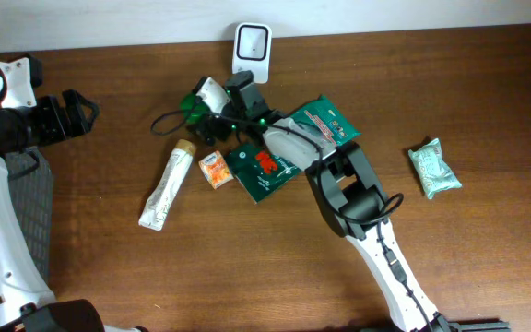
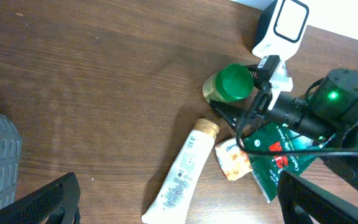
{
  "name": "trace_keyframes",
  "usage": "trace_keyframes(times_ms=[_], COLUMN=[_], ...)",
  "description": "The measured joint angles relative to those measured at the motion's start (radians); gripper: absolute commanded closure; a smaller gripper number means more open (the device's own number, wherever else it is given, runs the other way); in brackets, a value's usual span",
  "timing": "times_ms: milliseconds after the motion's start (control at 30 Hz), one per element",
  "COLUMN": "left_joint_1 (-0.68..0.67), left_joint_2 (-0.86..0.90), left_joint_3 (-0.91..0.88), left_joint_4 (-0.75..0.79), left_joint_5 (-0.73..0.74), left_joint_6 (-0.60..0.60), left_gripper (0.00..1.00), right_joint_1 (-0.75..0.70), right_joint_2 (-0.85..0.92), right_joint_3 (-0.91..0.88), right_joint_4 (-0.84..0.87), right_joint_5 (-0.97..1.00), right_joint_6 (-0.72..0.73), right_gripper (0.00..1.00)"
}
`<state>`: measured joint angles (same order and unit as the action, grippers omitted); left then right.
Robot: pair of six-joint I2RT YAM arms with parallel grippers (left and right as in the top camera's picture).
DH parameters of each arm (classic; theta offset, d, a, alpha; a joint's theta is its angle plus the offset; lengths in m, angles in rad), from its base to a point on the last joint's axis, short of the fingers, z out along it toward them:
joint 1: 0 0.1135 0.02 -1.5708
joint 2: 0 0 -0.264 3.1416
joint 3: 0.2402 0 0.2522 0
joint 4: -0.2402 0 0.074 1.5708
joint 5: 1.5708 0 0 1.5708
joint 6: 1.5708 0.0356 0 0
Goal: Scan the item barcode
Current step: 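Hold the green jar in front of the scanner, rotating it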
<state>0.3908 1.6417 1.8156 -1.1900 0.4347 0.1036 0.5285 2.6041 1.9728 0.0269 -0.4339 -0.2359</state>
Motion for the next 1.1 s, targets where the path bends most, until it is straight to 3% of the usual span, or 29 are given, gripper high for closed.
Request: trace_keyframes(times_ms=[133, 367, 467, 633, 867, 1100], left_joint_1=[0.0, 0.0, 0.0, 0.0, 0.0, 0.0], left_joint_2=[0.0, 0.0, 0.0, 0.0, 0.0, 0.0], left_joint_3=[0.0, 0.0, 0.0, 0.0, 0.0, 0.0], left_joint_4=[0.0, 0.0, 0.0, 0.0, 0.0, 0.0], left_joint_5=[0.0, 0.001, 0.0, 0.0, 0.0, 0.0], left_joint_6=[0.0, 0.0, 0.0, 0.0, 0.0, 0.0], left_gripper=[0.01, 0.01, 0.01, 0.01, 0.01, 0.01], right_joint_1=[-0.025, -0.029, -0.031, -0.045, 0.037, 0.074], right_joint_2=[-0.014, -0.26, -0.425, -0.604, -0.578, -0.543], right_joint_3=[0.0, -0.005, -0.006, 0.002, 0.082, 0.136], right_joint_4=[-0.105, -0.633, -0.776, -0.755, -0.806, -0.632], right_joint_5=[-0.037, 0.008, 0.034, 0.032, 0.253, 0.341], right_joint_6=[-0.005, 0.053, 0.095, 0.134, 0.161, 0.275], right_gripper=[0.02, 0.02, 0.02, 0.02, 0.01, 0.03])
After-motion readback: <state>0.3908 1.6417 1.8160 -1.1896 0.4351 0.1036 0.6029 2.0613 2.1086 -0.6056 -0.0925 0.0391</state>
